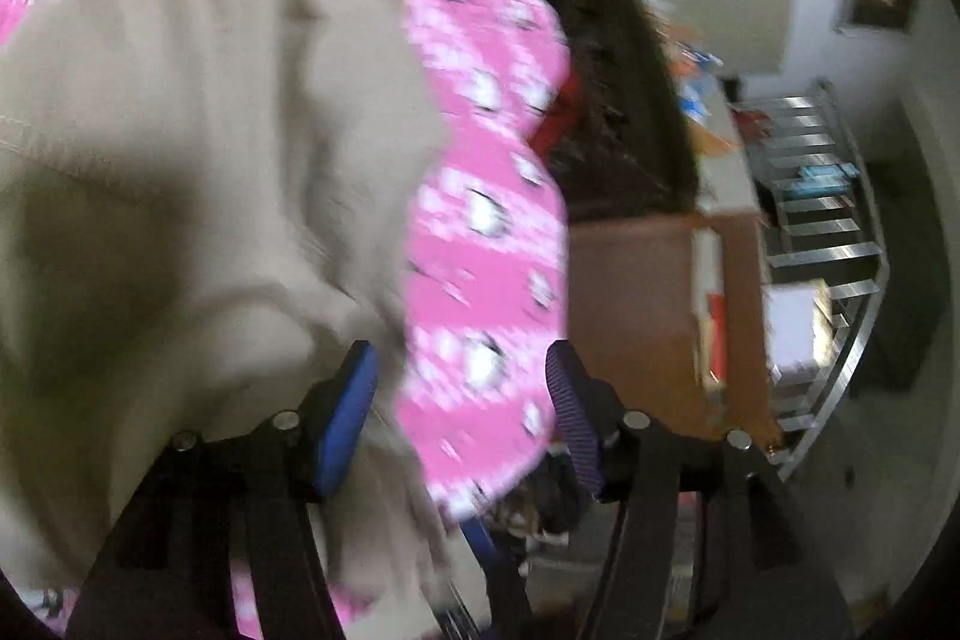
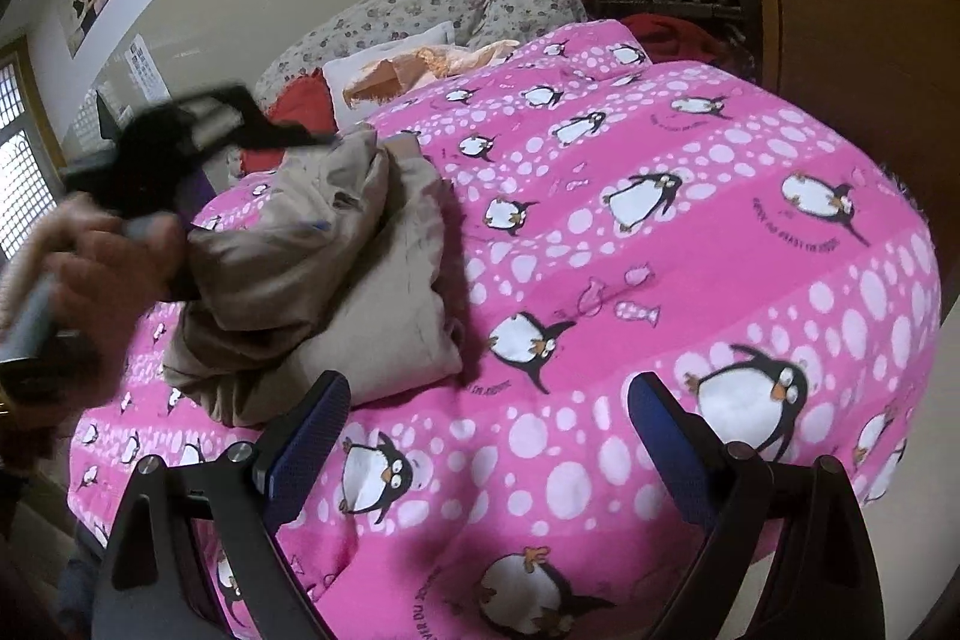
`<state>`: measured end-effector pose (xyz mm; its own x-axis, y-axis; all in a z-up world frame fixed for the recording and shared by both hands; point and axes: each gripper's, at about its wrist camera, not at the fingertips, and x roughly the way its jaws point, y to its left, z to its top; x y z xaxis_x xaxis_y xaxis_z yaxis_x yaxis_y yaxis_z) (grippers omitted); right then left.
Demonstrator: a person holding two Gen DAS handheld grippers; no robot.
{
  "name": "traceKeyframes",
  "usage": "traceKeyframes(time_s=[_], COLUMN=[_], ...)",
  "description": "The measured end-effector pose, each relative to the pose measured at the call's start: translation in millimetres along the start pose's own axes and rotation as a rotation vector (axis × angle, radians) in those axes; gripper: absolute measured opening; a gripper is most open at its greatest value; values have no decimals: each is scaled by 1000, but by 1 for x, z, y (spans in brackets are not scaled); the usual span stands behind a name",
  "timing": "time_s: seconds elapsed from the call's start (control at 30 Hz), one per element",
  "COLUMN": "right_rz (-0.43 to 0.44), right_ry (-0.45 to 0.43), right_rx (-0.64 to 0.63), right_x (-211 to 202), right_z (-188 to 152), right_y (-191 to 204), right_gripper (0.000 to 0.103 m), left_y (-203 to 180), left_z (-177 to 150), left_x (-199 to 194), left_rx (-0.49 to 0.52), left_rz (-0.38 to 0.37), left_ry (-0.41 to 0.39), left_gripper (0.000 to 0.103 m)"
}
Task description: Fold large clothes
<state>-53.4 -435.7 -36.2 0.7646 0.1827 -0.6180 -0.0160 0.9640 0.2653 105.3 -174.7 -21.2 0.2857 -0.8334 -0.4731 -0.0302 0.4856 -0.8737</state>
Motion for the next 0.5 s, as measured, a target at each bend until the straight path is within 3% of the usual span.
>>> traceKeyframes(time_s=[0.13, 0.2, 0.3, 0.43, 0.47, 0.5], right_rz=[-23, -33, -57, -107, -102, -83], right_ry=[11, 21, 29, 39, 32, 18], right_rx=[0, 11, 25, 31, 33, 33], right_x=[1, 3, 5, 8, 7, 6], right_z=[4, 7, 14, 33, 40, 48], right_y=[-2, -3, -3, 8, 13, 19], right_gripper=[94, 94, 94, 89, 77, 56], left_y=[-11, 0, 35, 60, 61, 61], left_z=[-16, -19, -22, -32, -35, -38], left_x=[-55, -74, -83, -78, -78, -75], left_rx=[156, 249, 288, 305, 322, 332], left_rz=[-44, 48, 180, 174, 170, 173], left_ry=[-45, -104, -129, -128, -130, -124], left_gripper=[62, 64, 64, 64, 64, 64])
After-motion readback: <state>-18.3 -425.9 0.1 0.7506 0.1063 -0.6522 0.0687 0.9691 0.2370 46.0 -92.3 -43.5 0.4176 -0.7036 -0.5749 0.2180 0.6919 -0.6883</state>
